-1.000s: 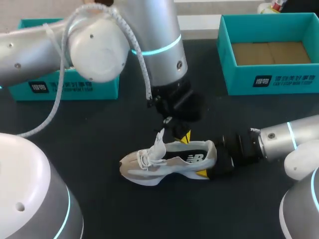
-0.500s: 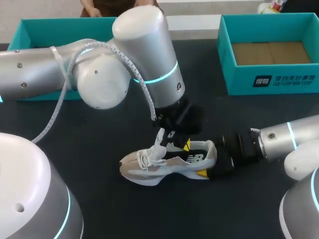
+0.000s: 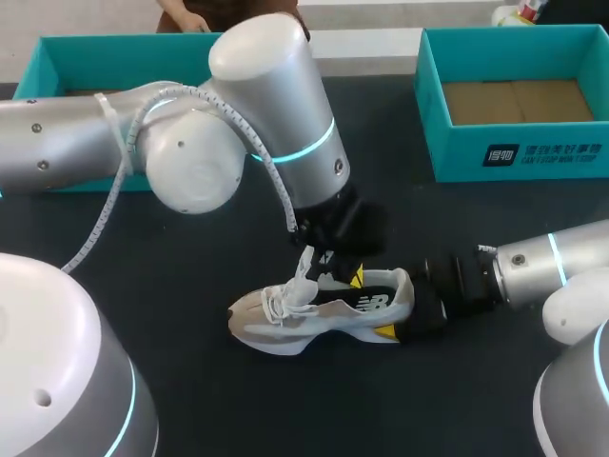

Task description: Take the shoe out of the shoebox, open the shoe tongue, remove and reinsert the insole, then place the shoe into the shoebox

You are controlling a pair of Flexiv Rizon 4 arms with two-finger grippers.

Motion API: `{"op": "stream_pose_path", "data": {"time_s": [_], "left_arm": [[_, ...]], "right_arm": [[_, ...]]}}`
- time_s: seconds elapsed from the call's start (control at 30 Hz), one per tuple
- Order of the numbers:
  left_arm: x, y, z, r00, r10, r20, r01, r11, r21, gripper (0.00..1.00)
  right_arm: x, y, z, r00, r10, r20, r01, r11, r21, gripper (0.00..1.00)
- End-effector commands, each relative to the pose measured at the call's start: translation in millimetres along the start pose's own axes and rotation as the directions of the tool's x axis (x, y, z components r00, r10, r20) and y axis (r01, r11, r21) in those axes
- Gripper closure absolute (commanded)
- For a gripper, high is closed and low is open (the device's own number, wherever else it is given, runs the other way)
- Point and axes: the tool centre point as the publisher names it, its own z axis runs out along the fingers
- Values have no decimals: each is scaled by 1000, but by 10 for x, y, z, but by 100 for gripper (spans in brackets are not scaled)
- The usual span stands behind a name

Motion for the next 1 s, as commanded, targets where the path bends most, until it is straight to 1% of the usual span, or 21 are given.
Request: {"op": "stream_pose_path", "data": {"time_s": [0.03, 0.1, 0.13, 0.2, 0.27, 0.33, 0.5, 0.67, 1.0], "left_arm": [[-25, -138, 227, 994, -88, 68, 92, 994, -57, 100], [-72, -132, 302, 993, -91, 79, 97, 993, -73, 100], [-87, -125, 326, 995, -91, 40, 94, 993, -65, 100], [-112, -109, 366, 995, -90, 45, 93, 993, -69, 100], [-131, -96, 397, 996, -94, -9, 93, 994, -56, 100], [-143, -83, 444, 995, -100, 10, 100, 993, -68, 100], [-129, -20, 542, 993, -117, -11, 116, 989, -87, 100], [-69, 39, 572, 990, -131, -43, 127, 987, -96, 100], [142, 148, 572, 981, -162, -110, 153, 984, -89, 100]], "right_arm": [[-5, -24, 35, 1000, 0, 0, 0, 1000, 5, 100], [-5, -24, 35, 1000, 0, 0, 0, 1000, 5, 100], [-5, -24, 35, 1000, 0, 0, 0, 1000, 5, 100], [-5, -24, 35, 1000, 0, 0, 0, 1000, 5, 100], [-5, -24, 35, 1000, 0, 0, 0, 1000, 5, 100], [-5, -24, 35, 1000, 0, 0, 0, 1000, 5, 100], [-5, -24, 35, 1000, 0, 0, 0, 1000, 5, 100], [-5, -24, 35, 1000, 0, 0, 0, 1000, 5, 100], [-5, -24, 35, 1000, 0, 0, 0, 1000, 5, 100]]}}
